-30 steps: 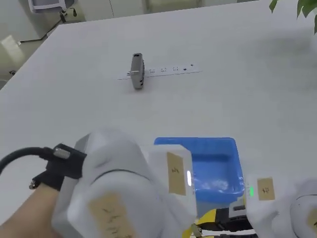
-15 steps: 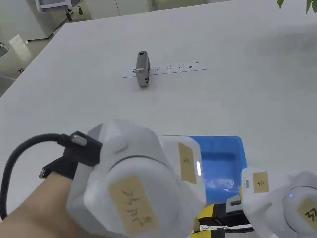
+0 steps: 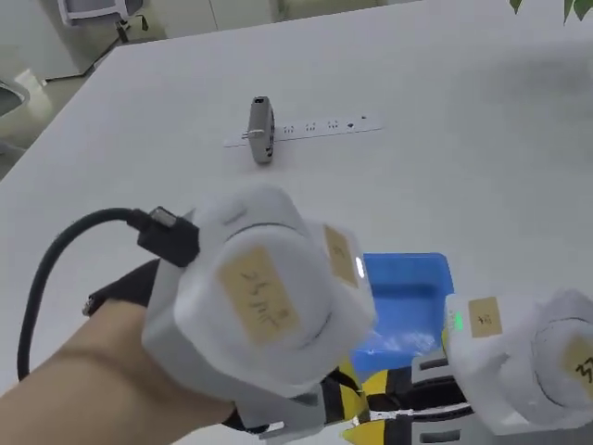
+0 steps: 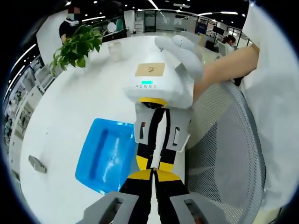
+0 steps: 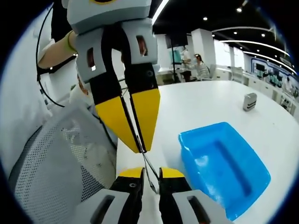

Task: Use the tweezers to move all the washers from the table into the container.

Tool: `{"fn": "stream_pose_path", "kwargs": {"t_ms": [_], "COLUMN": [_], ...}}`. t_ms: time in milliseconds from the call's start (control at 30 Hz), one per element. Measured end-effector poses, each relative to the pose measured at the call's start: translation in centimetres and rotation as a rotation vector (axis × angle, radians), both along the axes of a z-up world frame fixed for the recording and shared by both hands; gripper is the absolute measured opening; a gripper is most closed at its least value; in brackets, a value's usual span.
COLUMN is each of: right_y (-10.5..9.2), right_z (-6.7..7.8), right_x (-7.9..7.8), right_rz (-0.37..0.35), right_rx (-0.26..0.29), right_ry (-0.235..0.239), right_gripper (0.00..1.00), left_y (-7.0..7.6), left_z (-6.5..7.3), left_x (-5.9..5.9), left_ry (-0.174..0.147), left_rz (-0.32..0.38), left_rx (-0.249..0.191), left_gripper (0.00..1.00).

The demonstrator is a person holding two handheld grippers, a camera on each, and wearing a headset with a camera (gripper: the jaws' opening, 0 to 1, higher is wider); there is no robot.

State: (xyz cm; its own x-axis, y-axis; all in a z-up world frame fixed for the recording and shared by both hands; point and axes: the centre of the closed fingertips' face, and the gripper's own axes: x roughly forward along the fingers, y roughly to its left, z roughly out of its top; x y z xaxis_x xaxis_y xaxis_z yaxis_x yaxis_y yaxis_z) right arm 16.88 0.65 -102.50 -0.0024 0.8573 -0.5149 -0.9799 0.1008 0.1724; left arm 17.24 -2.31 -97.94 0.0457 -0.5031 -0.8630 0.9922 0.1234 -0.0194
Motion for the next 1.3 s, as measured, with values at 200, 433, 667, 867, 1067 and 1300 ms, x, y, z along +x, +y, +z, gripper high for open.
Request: {"fn": "stream_pose_path", "kwargs": {"t_ms": [200,433,667,867,1067,1300], "right_y": [-0.2,-0.4,-0.9,-1.4,-1.6,-2.6], "right_z": [-0.3,-0.5,-0.5,-0.5,-0.1,0.6], "right_x": [0.0,-0.1,0.7,1.8,1.9,1.5], "right_rz": [0.033,0.07,0.003,-0.108,-0.187,-0.243], "right_rx": [-0.018,-0.035,-0.018,0.038,0.119,0.163], "right_ry": [-0.006,-0.029,0.003,0.093,0.213,0.296], "right_gripper": [0.06,0.04,0.02,0.02,0.02,0.02], "left_y": [-0.1,-0.5,-0.5,2.0,4.2,6.0], "left_z": [0.0,-0.1,1.2,1.5,0.8,-0.4], "left_x": [-0.1,-0.2,0.7,0.6,-0.5,-1.2], "left_ry": [0.019,0.003,0.028,-0.041,-0.085,-0.154], "left_rz": [0.005,-0.012,0.234,0.443,0.611,0.741], "left_rx": [-0.027,-0.043,-0.232,-0.378,-0.469,-0.503], "left_gripper": [0.0,0.0,0.17,0.38,0.57,0.76]}}
